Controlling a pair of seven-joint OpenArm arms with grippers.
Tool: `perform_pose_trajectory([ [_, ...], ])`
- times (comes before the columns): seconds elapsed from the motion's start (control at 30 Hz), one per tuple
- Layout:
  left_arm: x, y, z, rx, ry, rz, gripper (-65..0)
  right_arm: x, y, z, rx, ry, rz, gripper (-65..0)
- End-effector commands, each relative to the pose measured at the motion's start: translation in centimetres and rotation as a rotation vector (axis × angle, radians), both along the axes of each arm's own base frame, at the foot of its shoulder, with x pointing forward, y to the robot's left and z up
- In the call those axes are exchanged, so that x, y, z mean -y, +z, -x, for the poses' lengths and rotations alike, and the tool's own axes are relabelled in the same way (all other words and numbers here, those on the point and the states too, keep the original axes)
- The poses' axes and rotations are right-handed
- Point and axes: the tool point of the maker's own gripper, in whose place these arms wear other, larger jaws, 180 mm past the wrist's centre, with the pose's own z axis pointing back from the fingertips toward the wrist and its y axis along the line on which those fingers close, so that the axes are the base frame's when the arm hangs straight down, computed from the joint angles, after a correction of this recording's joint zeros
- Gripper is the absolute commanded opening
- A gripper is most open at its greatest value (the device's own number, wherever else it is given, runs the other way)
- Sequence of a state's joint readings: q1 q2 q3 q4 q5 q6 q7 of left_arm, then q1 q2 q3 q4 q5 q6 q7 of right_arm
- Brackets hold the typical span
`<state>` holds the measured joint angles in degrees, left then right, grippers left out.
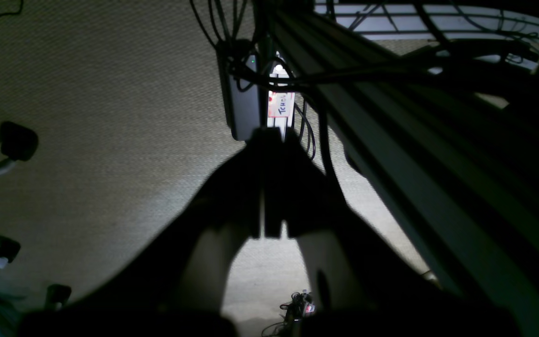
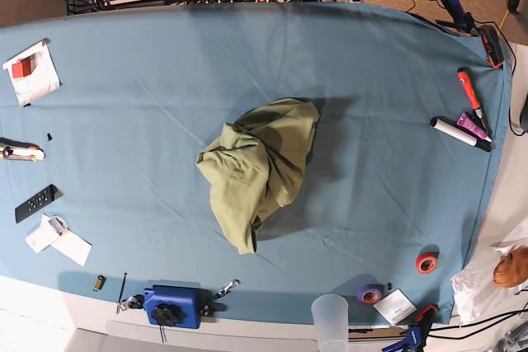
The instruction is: Layout the t-shirt on the table in an organized manner, then fold the t-shirt properly
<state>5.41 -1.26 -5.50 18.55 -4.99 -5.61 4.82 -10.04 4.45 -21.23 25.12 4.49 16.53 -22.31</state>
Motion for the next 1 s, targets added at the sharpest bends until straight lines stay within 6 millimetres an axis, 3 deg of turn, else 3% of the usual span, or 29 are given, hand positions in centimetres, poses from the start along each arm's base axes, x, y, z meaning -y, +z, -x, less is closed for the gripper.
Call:
perform_pose_trajectory([
  [0.0, 0.2, 0.1, -0.2, 0.011, 0.004, 0.008, -65.0, 0.0, 0.1, 0.3, -0.012, 0.004, -0.006, -65.0],
  [0.77, 0.1, 0.1, 0.0, 0.009, 0.004, 0.007, -65.0, 0.3, 0.2, 0.8, -0.037, 0.011, 0.006, -65.0],
  [0.97, -0.8, 0.4, 1.6, 0.012, -0.014, 0.045, -65.0, 2.0, 0.3, 2.8, -0.079, 0.019, 0.034, -65.0],
])
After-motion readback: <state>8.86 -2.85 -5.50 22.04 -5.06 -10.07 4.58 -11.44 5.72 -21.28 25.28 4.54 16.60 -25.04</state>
